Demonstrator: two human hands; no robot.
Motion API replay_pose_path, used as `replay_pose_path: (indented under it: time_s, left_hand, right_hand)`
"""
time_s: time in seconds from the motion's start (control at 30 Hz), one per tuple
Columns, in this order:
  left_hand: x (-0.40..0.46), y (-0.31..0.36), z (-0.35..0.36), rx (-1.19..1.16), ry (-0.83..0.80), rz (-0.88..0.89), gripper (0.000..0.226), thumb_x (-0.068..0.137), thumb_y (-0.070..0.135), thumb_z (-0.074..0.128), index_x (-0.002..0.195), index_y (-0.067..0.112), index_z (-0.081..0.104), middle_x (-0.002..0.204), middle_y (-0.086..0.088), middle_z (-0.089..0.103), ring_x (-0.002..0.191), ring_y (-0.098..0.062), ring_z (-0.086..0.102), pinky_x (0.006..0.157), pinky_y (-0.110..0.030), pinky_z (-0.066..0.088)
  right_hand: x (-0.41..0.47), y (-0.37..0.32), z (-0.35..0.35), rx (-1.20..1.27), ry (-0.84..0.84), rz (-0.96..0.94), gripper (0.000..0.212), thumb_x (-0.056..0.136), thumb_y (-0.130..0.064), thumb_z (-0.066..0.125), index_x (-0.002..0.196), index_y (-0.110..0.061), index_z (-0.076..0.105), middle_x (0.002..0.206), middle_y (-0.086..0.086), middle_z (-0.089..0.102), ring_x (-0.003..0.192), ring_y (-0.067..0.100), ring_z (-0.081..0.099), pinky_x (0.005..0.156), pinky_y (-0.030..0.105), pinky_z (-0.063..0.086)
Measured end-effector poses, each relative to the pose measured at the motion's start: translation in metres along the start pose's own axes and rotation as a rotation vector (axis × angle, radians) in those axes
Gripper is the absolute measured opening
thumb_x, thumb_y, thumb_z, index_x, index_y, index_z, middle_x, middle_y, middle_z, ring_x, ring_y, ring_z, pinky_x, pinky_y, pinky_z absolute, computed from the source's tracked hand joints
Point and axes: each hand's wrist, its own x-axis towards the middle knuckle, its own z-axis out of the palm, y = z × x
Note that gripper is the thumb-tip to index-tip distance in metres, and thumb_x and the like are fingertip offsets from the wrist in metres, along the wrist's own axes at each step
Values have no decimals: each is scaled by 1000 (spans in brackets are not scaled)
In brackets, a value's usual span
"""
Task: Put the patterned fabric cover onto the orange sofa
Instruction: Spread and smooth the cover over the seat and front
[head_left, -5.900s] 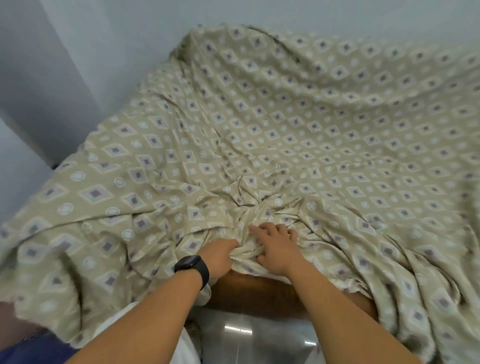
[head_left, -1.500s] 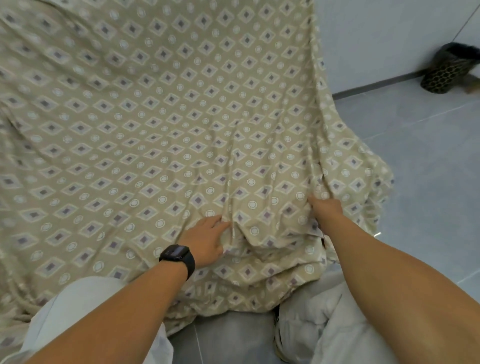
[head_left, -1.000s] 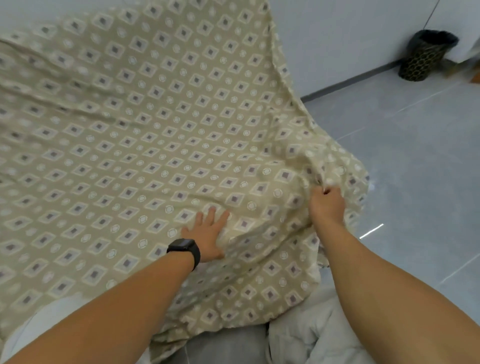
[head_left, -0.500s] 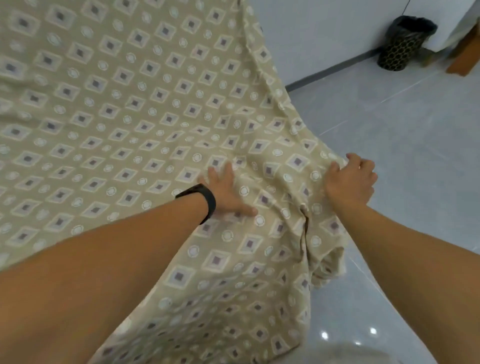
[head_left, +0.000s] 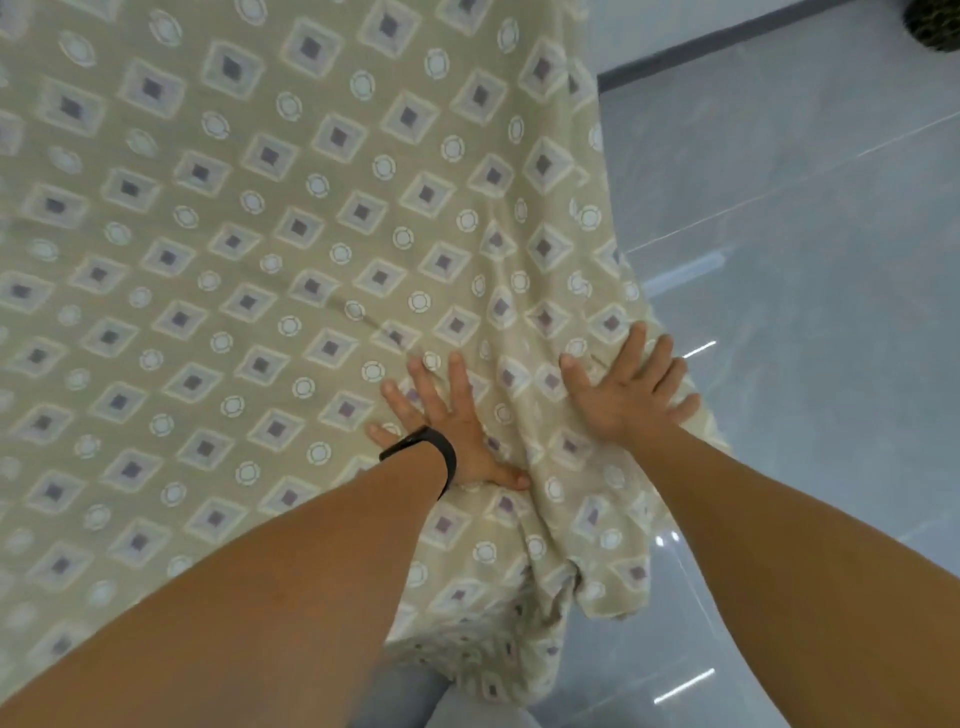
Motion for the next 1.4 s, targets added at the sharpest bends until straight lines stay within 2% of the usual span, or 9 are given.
replay_pose_path:
  time_s: [0.1,0.3,0.5,0.93,1.03,1.17,1.23,1.3,1.4]
  left_hand:
    - [-4,9,-7,-4,-48,-78,171,39,85,80,125,34,-59,129,-12,-68,132,-52,-46,107,-81,-5]
    - [6,14,-14,-32,-129,-132,160,58,78,78,126,29,-59,129,-18,-67,127,-56,-48,105,-82,-7]
    - [20,16,-20,-32,-231,-214,159,63,63,84,113,29,-63,118,-18,-72,124,-57,-50,101,-82,-12]
    - [22,22,-21,-29,-256,-250,150,70,66,75,108,26,-65,118,-21,-71,115,-55,-55,103,-83,-9]
    - [23,25,-16,-1,-197,-265,153,66,69,76,107,26,-65,121,-20,-70,111,-55,-57,103,-83,-11]
    - [9,26,-9,5,-55,-219,148,72,63,74,121,29,-61,131,-15,-66,130,-54,-47,105,-81,-10]
    - [-7,26,-3,-2,70,-187,139,77,56,72,138,32,-50,150,-13,-51,141,-51,-36,112,-76,-4]
    - [-29,34,8,-81,218,-155,120,80,42,68,153,34,-27,163,-9,-23,150,-45,-14,117,-66,6]
    - [-57,66,25,-267,375,-115,74,83,30,61,147,29,25,148,-8,27,133,-37,31,108,-53,30]
  right_hand:
    - [7,-2,-23,-16,-233,24,118,72,-98,26,149,-34,-37,159,2,-40,150,32,-27,118,65,-9]
    - [35,-7,-45,67,-301,124,156,40,-96,63,141,-39,-41,164,-1,-19,153,32,-7,122,59,8]
    - [35,-19,-37,4,-202,168,153,50,-90,68,144,-33,-38,163,0,-11,152,30,-1,121,58,8]
    - [46,-37,-48,-72,-367,278,155,55,-85,70,147,-25,-39,163,3,-19,153,29,-10,123,55,2]
    - [50,-35,-50,-61,-382,237,154,57,-84,71,149,-24,-37,163,2,-18,153,29,-10,123,53,1]
    - [48,-15,-50,-23,-381,117,154,52,-91,66,149,-28,-36,163,5,-10,151,32,-1,122,56,6]
    - [49,3,-57,-60,-310,15,145,55,-92,63,153,-29,-25,161,7,5,147,34,15,119,56,17]
    - [57,33,-73,-27,-250,-107,120,66,-84,64,157,-29,8,152,9,30,136,33,37,112,54,34]
    - [71,73,-103,-10,-350,-208,68,82,-66,64,128,-18,52,120,6,62,104,27,63,87,42,53]
